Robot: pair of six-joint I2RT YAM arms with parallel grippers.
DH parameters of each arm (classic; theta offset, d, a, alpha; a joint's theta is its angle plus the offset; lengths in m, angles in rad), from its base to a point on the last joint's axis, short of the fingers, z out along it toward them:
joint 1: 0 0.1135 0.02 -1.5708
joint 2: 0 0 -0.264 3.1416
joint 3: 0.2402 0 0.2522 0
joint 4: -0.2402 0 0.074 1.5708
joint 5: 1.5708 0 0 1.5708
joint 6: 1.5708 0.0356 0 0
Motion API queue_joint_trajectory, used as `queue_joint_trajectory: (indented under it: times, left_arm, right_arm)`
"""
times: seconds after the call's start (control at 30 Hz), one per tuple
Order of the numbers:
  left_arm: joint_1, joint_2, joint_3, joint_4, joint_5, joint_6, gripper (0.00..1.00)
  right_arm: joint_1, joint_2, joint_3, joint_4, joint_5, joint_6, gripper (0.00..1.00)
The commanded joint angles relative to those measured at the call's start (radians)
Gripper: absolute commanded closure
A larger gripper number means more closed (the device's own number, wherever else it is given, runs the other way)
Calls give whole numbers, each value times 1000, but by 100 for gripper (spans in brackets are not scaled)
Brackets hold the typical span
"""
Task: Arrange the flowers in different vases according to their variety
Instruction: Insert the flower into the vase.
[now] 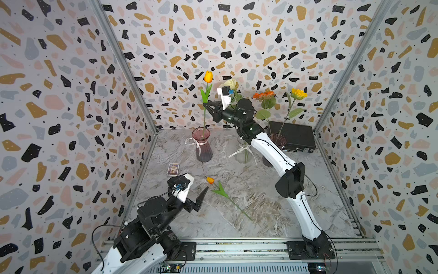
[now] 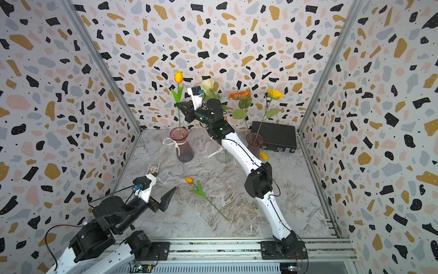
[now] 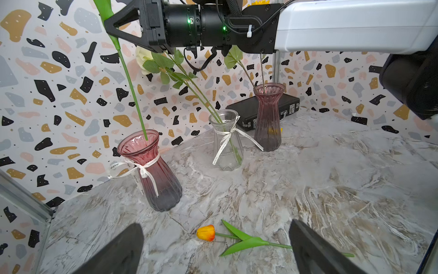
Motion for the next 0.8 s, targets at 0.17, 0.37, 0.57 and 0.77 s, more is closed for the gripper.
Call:
queue_joint_trajectory:
  times: [0.17, 0.37, 0.57, 0.77]
  left_arm:
    - [-3, -19, -39, 26, -2, 41, 0]
    - [-4, -22, -54, 35, 6, 40, 0]
    - [-4, -24, -61, 41, 24, 32, 0]
    - [-4, -27, -62, 31, 24, 31, 0]
  right_arm:
    - [-20, 8, 81, 134, 51, 48, 100]
    - [-32, 72, 95, 131, 51, -9, 100]
    - [-31, 138, 102, 114, 53, -72, 100]
    - [-32, 180, 102, 111, 37, -75, 100]
